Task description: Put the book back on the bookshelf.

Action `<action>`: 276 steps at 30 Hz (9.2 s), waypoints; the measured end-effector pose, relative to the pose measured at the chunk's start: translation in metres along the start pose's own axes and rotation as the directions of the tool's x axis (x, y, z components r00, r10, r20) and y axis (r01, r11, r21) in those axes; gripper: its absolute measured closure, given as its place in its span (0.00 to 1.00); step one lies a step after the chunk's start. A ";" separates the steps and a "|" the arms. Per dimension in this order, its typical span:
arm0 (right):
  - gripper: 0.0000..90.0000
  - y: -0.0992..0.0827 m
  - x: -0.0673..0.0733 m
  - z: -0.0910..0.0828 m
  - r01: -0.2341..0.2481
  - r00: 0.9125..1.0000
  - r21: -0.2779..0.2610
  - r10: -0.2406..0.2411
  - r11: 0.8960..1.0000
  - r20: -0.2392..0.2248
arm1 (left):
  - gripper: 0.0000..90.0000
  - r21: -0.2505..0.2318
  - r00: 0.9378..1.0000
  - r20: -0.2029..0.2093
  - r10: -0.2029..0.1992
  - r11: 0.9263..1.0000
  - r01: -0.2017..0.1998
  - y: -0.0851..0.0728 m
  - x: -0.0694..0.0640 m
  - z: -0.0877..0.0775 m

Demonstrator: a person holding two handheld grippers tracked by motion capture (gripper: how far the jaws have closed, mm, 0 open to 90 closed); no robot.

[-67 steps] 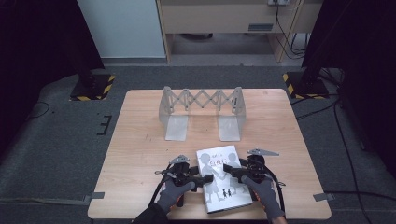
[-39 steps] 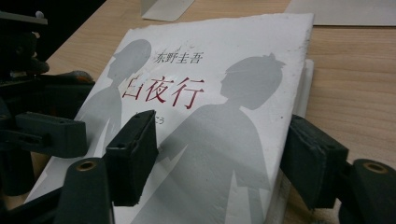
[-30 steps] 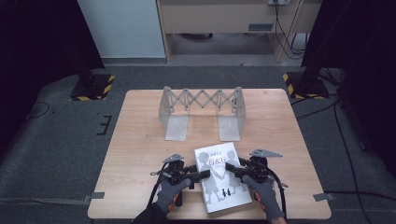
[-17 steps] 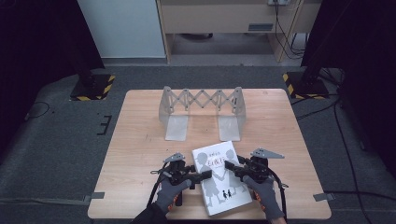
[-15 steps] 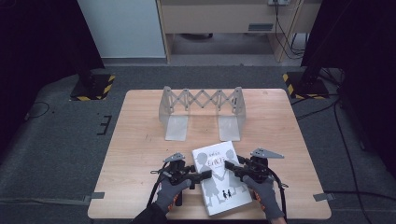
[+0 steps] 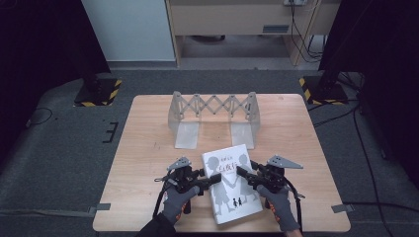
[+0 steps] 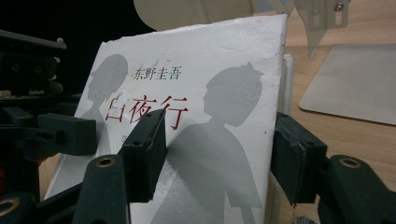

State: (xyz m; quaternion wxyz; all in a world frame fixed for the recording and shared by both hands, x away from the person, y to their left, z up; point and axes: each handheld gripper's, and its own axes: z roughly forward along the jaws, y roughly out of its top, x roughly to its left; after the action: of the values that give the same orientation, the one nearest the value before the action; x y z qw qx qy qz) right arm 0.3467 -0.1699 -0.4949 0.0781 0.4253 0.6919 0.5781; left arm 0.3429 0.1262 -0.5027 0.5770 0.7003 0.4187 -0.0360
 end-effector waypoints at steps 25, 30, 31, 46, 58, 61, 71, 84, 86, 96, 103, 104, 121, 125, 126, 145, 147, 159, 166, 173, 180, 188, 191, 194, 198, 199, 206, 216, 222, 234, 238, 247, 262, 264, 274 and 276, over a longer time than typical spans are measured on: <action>0.35 0.008 -0.028 -0.022 -0.011 0.993 -0.029 0.014 1.000 0.115 | 0.50 -0.055 0.998 0.065 0.003 0.998 0.000 0.027 -0.001 -0.013; 0.29 0.006 -0.036 -0.023 0.025 0.973 0.012 -0.028 1.000 0.228 | 0.54 -0.094 0.997 0.060 0.041 0.995 -0.035 0.043 -0.004 -0.016; 0.29 0.005 -0.037 -0.023 0.036 0.970 0.016 -0.039 0.999 0.239 | 0.55 -0.102 0.997 0.055 0.049 0.994 -0.043 0.046 -0.005 -0.016; 0.25 0.003 -0.047 -0.023 0.074 0.930 0.084 -0.100 0.994 0.354 | 0.55 -0.153 0.984 0.009 0.175 0.973 -0.172 0.053 -0.008 -0.025; 0.21 -0.003 -0.059 -0.025 0.049 0.906 0.121 -0.095 0.991 0.412 | 0.48 -0.100 0.966 0.023 0.259 0.962 -0.256 0.035 -0.018 -0.033; 0.20 -0.005 -0.061 -0.023 0.049 0.899 0.144 -0.107 0.988 0.425 | 0.47 -0.089 0.954 0.009 0.299 0.951 -0.297 0.033 -0.024 -0.033; 0.19 -0.009 -0.068 -0.022 0.034 0.882 0.180 -0.114 0.983 0.457 | 0.45 -0.101 0.951 0.036 0.306 0.948 -0.301 0.029 -0.029 -0.034; 0.14 -0.017 -0.084 -0.022 -0.017 0.834 0.281 -0.141 0.960 0.534 | 0.42 -0.095 0.939 0.066 0.338 0.939 -0.332 0.021 -0.046 -0.027; 0.13 -0.018 -0.085 -0.021 -0.013 0.832 0.299 -0.155 0.954 0.533 | 0.43 -0.090 0.937 0.070 0.343 0.937 -0.336 0.021 -0.047 -0.027; 0.11 -0.020 -0.084 -0.018 -0.010 0.830 0.308 -0.163 0.951 0.533 | 0.43 -0.110 0.929 0.078 0.362 0.929 -0.353 0.020 -0.054 -0.028; 0.09 -0.020 -0.084 -0.017 -0.016 0.825 0.306 -0.160 0.952 0.542 | 0.41 -0.147 0.918 0.036 0.396 0.910 -0.387 0.031 -0.062 -0.034; 0.08 -0.020 -0.084 -0.017 -0.011 0.827 0.311 -0.166 0.950 0.537 | 0.41 -0.148 0.909 0.021 0.416 0.901 -0.408 0.035 -0.065 -0.034; 0.06 -0.020 -0.083 -0.016 -0.018 0.827 0.314 -0.163 0.949 0.538 | 0.33 -0.114 0.907 0.021 0.421 0.902 -0.416 0.070 -0.075 -0.018; 0.06 -0.020 -0.083 -0.016 -0.014 0.826 0.317 -0.167 0.948 0.538 | 0.32 -0.095 0.903 0.021 0.429 0.900 -0.425 0.073 -0.076 -0.014; 0.06 -0.020 -0.083 -0.016 -0.014 0.827 0.317 -0.167 0.948 0.537 | 0.31 -0.082 0.902 0.022 0.432 0.899 -0.429 0.075 -0.077 -0.012; 0.06 -0.020 -0.083 -0.014 -0.013 0.827 0.317 -0.168 0.948 0.537 | 0.43 -0.010 0.883 0.033 0.468 0.884 -0.468 0.078 -0.078 -0.011; 0.06 -0.020 -0.083 -0.014 -0.014 0.827 0.317 -0.168 0.948 0.537 | 0.45 -0.002 0.883 0.032 0.468 0.883 -0.469 0.078 -0.078 -0.011; 0.06 -0.020 -0.082 -0.014 -0.016 0.825 0.315 -0.165 0.949 0.540 | 0.54 0.029 0.883 0.035 0.467 0.883 -0.468 0.076 -0.084 -0.011; 0.06 -0.020 -0.082 -0.014 -0.018 0.824 0.313 -0.163 0.950 0.542 | 0.43 0.046 0.897 0.051 0.439 0.896 -0.441 0.077 -0.083 -0.009; 0.06 -0.020 -0.082 -0.013 -0.021 0.824 0.309 -0.158 0.951 0.544 | 0.37 0.017 0.905 0.045 0.424 0.905 -0.425 0.075 -0.083 -0.008; 0.06 -0.020 -0.082 -0.013 -0.024 0.825 0.308 -0.155 0.951 0.543 | 0.48 0.063 0.897 0.039 0.441 0.895 -0.442 0.076 -0.087 -0.008; 0.06 -0.020 -0.082 -0.013 -0.024 0.825 0.308 -0.155 0.951 0.543 | 0.54 0.060 0.897 0.013 0.442 0.895 -0.442 0.076 -0.088 -0.009; 0.06 -0.020 -0.082 -0.013 -0.024 0.826 0.308 -0.155 0.951 0.542 | 0.55 0.040 0.904 -0.010 0.428 0.903 -0.428 0.077 -0.086 -0.009; 0.06 -0.020 -0.082 -0.013 -0.021 0.826 0.309 -0.158 0.951 0.541 | 0.56 0.019 0.917 -0.040 0.397 0.918 -0.397 0.078 -0.082 -0.012; 0.06 -0.019 -0.082 -0.013 -0.020 0.826 0.312 -0.160 0.950 0.540 | 0.57 0.019 0.916 -0.067 0.395 0.919 -0.395 0.080 -0.080 -0.019; 0.06 -0.019 -0.083 -0.013 -0.018 0.826 0.315 -0.163 0.949 0.539 | 0.57 0.024 0.915 -0.075 0.396 0.918 -0.395 0.082 -0.080 -0.022; 0.06 -0.019 -0.083 -0.013 -0.015 0.826 0.315 -0.166 0.949 0.538 | 0.57 -0.007 0.925 -0.133 0.356 0.933 -0.361 0.088 -0.071 -0.049; 0.06 -0.019 -0.083 -0.013 -0.015 0.826 0.316 -0.166 0.949 0.538 | 0.57 -0.081 0.896 -0.318 0.311 0.932 -0.352 0.111 -0.051 -0.098; 0.06 -0.019 -0.083 -0.013 -0.014 0.826 0.316 -0.167 0.949 0.538 | 0.57 -0.118 0.853 -0.435 0.289 0.921 -0.372 0.133 -0.040 -0.117; 0.06 -0.019 -0.083 -0.013 -0.015 0.826 0.315 -0.166 0.949 0.538 | 0.58 -0.145 0.844 -0.496 0.203 0.939 -0.311 0.174 -0.008 -0.101; 0.06 -0.019 -0.083 -0.013 -0.014 0.826 0.316 -0.167 0.949 0.538 | 0.58 -0.131 0.817 -0.543 0.196 0.941 -0.313 0.186 0.008 -0.082; 0.06 -0.019 -0.083 -0.013 -0.019 0.826 0.314 -0.162 0.949 0.540 | 0.58 -0.181 0.807 -0.574 0.141 0.939 -0.294 0.199 0.033 -0.049; 0.06 -0.019 -0.083 -0.013 -0.017 0.825 0.314 -0.164 0.949 0.540 | 0.58 -0.163 0.781 -0.610 0.138 0.942 -0.294 0.206 0.054 -0.005; 0.06 -0.019 -0.083 -0.013 -0.019 0.825 0.313 -0.162 0.949 0.541 | 0.58 -0.160 0.777 -0.614 0.142 0.941 -0.298 0.206 0.055 -0.001; 0.06 -0.019 -0.083 -0.013 -0.018 0.826 0.315 -0.163 0.949 0.540 | 0.57 -0.177 0.774 -0.614 0.156 0.928 -0.327 0.193 0.061 0.002; 0.06 -0.019 -0.083 -0.013 -0.018 0.826 0.315 -0.163 0.949 0.540 | 0.57 -0.195 0.786 -0.599 0.149 0.926 -0.324 0.185 0.061 -0.003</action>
State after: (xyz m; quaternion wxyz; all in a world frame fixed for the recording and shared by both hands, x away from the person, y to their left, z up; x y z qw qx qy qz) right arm 0.3812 -0.2348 -0.5393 0.2324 0.5555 0.7355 0.3104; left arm 0.4975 0.1651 -0.3901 0.5191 0.6340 0.4814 0.3113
